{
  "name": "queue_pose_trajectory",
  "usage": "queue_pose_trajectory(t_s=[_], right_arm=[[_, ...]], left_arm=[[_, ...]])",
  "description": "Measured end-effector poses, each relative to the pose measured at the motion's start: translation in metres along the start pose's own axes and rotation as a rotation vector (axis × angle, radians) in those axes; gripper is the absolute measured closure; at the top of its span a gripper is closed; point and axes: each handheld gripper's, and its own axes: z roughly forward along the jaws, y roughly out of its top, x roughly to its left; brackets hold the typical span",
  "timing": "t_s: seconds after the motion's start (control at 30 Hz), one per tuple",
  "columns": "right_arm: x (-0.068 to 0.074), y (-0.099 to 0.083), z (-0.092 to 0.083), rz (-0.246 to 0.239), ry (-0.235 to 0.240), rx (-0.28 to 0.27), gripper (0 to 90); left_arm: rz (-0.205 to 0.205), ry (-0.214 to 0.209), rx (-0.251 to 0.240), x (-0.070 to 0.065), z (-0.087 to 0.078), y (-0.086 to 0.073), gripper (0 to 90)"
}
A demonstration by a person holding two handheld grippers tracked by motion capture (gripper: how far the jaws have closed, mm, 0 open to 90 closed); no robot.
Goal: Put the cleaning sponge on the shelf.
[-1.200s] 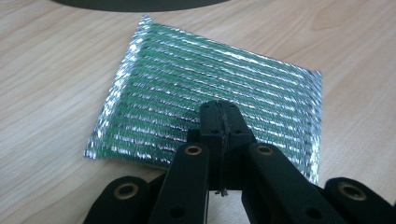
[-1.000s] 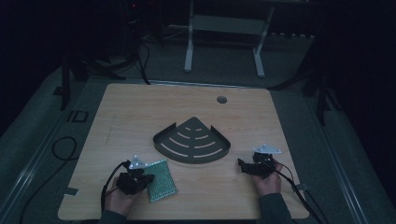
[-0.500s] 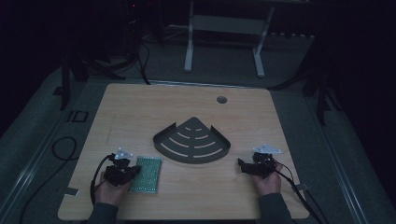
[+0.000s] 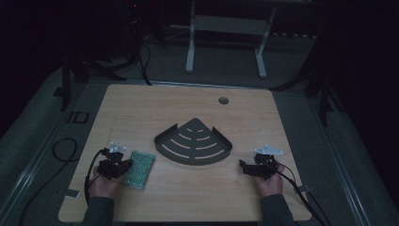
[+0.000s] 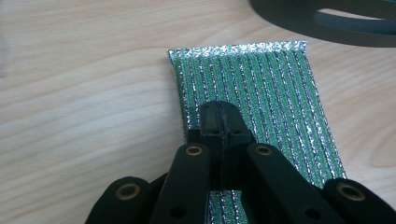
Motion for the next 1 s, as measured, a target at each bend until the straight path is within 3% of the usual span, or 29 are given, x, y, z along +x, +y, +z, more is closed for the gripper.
queue_pose_trajectory(t_s=[0.07,0.2,0.37,0.53,0.83,1.0], right_arm=[[0.0,0.0,0.0,0.0,0.0,0.001,16.9],[0.0,0.001,0.001,0.0,0.001,0.002,16.8],[0.0,0.001,0.001,-0.001,0.001,0.001,16.8],[0.0,0.001,0.001,-0.002,0.001,0.001,16.9],[0.0,0.001,0.001,-0.001,0.002,0.0,16.8],[0.0,0.001,0.001,-0.001,0.002,0.0,16.8]], left_arm=[[-0.002,0.013,0.01,0.005,0.0,0.002,90.0],[-0.001,0.0,0.033,0.014,-0.003,0.006,90.0],[-0.021,-0.042,0.036,0.024,-0.014,0.012,90.0],[-0.042,-0.084,0.087,0.034,-0.016,0.02,84.8],[-0.088,-0.131,0.168,0.046,-0.003,0.031,79.4],[-0.091,-0.135,0.2,0.047,0.002,0.036,78.1]])
